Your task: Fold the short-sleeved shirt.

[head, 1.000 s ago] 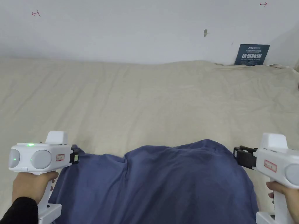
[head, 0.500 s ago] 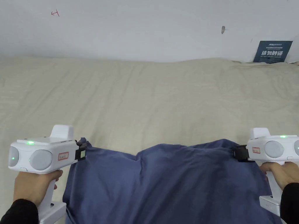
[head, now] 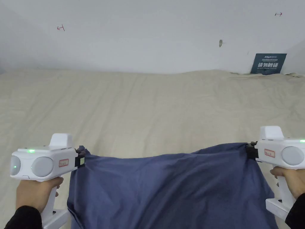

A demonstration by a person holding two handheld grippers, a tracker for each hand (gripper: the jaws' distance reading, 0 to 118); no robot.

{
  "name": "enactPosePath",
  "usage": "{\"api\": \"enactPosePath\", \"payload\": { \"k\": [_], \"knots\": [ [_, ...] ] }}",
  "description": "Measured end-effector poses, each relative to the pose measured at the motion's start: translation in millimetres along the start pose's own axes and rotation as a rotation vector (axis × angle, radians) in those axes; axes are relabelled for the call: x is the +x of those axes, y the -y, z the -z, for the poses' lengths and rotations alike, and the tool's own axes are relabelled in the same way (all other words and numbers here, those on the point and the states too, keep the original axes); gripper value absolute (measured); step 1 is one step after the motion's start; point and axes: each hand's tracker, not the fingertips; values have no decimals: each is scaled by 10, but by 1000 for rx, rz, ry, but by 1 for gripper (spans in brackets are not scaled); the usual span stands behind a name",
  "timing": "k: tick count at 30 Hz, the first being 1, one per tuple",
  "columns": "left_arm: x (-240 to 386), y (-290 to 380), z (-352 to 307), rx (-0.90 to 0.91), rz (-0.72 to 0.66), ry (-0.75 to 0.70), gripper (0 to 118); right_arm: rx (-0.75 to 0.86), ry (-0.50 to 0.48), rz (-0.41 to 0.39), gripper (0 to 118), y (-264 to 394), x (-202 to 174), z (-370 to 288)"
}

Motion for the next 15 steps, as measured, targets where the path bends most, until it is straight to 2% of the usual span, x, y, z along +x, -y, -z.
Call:
{"api": "enactPosePath", "payload": {
  "k": [5, 11, 15],
  "knots": [
    [18, -183, -455, 78, -26, 8, 1, 128, -75, 67, 0, -220, 91, -707],
    [78, -630, -1008, 197, -29, -5, 1, 284, -66, 56, 0, -593, 141, -1449],
    [150, -1045, -1302, 271, -10, -12, 1, 390, -58, 84, 0, -971, 209, -1844]
  ]
}}
